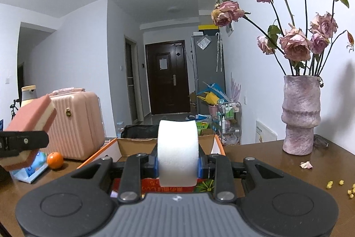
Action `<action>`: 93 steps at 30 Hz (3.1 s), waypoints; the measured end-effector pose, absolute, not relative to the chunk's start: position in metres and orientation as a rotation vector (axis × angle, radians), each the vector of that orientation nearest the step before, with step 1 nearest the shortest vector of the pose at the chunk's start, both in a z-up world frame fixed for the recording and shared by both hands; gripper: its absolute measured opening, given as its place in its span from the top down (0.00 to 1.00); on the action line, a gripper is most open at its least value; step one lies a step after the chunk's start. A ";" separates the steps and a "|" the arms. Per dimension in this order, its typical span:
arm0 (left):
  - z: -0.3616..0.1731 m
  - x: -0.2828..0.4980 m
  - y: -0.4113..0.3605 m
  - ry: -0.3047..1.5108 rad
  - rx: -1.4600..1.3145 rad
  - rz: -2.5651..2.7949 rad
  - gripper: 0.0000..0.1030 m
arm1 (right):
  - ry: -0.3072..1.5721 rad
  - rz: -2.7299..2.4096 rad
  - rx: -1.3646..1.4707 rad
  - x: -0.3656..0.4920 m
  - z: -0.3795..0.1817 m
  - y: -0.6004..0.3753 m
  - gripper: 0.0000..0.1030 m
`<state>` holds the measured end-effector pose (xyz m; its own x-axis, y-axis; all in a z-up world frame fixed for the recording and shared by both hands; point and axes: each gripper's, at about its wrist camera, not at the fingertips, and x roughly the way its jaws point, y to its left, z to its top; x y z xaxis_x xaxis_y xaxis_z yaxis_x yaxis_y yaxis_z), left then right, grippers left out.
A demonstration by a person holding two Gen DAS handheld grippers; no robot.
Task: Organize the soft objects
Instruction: 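Lift both held sponges and carry them toward the cardboard box, then lower both sponges into the cardboard box and open both grippers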
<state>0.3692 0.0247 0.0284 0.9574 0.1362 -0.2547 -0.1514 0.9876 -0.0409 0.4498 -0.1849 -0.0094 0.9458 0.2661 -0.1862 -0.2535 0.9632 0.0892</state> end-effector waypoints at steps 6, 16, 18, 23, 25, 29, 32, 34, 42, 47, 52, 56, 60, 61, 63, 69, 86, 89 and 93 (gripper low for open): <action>0.030 0.396 0.030 0.262 -0.071 0.147 0.24 | 0.208 0.254 0.077 0.472 -0.009 -0.182 0.72; 0.037 0.434 0.034 0.238 -0.093 0.146 0.24 | 0.216 0.253 0.092 0.508 -0.007 -0.170 0.72; 0.038 0.441 0.035 0.233 -0.096 0.145 0.24 | 0.218 0.252 0.087 0.516 -0.007 -0.168 0.72; 0.039 0.461 0.039 0.240 -0.095 0.144 0.24 | 0.228 0.249 0.081 0.533 -0.008 -0.162 0.72; 0.038 0.470 0.039 0.248 -0.088 0.142 0.24 | 0.234 0.248 0.079 0.541 -0.008 -0.160 0.72; 0.036 0.489 0.042 0.259 -0.076 0.137 0.24 | 0.237 0.240 0.071 0.556 -0.007 -0.155 0.72; 0.034 0.505 0.041 0.272 -0.055 0.139 0.24 | 0.242 0.237 0.067 0.568 -0.006 -0.152 0.72; 0.032 0.515 0.040 0.281 -0.040 0.143 0.24 | 0.253 0.238 0.058 0.576 -0.006 -0.149 0.72; 0.020 0.556 0.037 0.323 0.024 0.191 0.24 | 0.341 0.231 0.004 0.611 -0.011 -0.142 0.72; 0.003 0.584 0.038 0.414 0.035 0.187 0.24 | 0.434 0.226 -0.039 0.635 -0.024 -0.134 0.72; -0.019 0.608 0.039 0.508 0.050 0.191 0.24 | 0.503 0.224 -0.084 0.648 -0.039 -0.126 0.72; -0.034 0.617 0.040 0.557 0.055 0.181 0.16 | 0.536 0.235 -0.099 0.650 -0.045 -0.122 0.66; -0.038 0.618 0.048 0.569 0.016 0.192 0.00 | 0.516 0.197 -0.096 0.647 -0.047 -0.124 0.13; -0.037 0.617 0.051 0.562 0.004 0.206 0.00 | 0.513 0.190 -0.095 0.647 -0.047 -0.126 0.13; -0.034 0.618 0.055 0.555 -0.015 0.230 0.00 | 0.520 0.191 -0.072 0.648 -0.046 -0.130 0.06; -0.034 0.620 0.066 0.570 -0.069 0.255 0.00 | 0.504 0.179 -0.055 0.645 -0.048 -0.141 0.00; -0.039 0.552 0.065 0.495 -0.053 0.242 0.00 | 0.386 0.217 -0.004 0.576 -0.042 -0.166 0.00; -0.044 0.539 0.066 0.503 -0.042 0.245 0.00 | 0.362 0.227 0.001 0.557 -0.042 -0.168 0.00; -0.053 0.522 0.069 0.519 -0.028 0.255 0.00 | 0.338 0.240 0.003 0.531 -0.042 -0.167 0.00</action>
